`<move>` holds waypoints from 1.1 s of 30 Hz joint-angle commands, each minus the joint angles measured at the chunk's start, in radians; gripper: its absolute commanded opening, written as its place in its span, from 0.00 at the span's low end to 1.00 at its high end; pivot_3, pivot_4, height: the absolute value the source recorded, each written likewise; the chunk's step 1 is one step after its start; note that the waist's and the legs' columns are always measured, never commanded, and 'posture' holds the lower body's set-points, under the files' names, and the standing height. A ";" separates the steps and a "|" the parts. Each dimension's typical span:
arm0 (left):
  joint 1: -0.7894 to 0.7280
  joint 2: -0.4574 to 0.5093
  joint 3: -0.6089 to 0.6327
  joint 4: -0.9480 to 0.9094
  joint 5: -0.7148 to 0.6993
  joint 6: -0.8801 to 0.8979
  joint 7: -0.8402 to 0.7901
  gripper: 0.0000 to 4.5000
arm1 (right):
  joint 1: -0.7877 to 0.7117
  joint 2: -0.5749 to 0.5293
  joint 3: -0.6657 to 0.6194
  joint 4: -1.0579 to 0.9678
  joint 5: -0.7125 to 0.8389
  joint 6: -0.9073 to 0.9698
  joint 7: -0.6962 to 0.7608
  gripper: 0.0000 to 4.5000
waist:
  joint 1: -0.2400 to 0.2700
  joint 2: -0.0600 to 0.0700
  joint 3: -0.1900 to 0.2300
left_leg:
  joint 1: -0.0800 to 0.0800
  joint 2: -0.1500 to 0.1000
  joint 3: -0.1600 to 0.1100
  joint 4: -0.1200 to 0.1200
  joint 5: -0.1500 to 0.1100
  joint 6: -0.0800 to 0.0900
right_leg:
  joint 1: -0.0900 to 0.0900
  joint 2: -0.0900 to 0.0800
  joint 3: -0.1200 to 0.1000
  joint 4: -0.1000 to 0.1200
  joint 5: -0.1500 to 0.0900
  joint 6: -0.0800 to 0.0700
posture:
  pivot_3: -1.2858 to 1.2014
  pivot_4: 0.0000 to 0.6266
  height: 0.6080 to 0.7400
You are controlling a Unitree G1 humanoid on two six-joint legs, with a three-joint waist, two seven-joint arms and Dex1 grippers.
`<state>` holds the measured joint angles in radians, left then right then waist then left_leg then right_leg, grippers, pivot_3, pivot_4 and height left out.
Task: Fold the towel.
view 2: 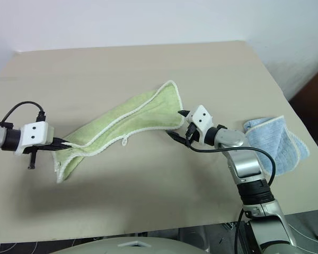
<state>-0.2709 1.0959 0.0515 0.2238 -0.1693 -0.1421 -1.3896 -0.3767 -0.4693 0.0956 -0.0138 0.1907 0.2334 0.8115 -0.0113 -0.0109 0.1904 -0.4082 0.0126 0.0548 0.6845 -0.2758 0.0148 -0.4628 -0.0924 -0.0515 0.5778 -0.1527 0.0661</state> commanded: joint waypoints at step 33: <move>0.437 0.118 0.219 -0.125 -0.045 0.093 0.014 0.00 | -0.827 0.078 0.286 1.247 -0.627 -0.827 -0.289 1.00 | -0.050 0.000 0.001 | 0.000 0.001 0.007 -0.003 0.000 0.000 | -0.006 0.001 0.007 0.003 -0.001 -0.001 | 0.52 0.24 0.91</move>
<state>0.1585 1.2148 0.2326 0.1113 -0.2084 -0.0484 -1.3827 -1.1902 -0.3727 0.3726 1.2525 -0.4178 -0.5536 0.5271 -0.0609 -0.0104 0.1911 -0.4080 0.0132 0.0615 0.6811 -0.2758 0.0148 -0.4683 -0.0913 -0.0441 0.5811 -0.1540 0.0656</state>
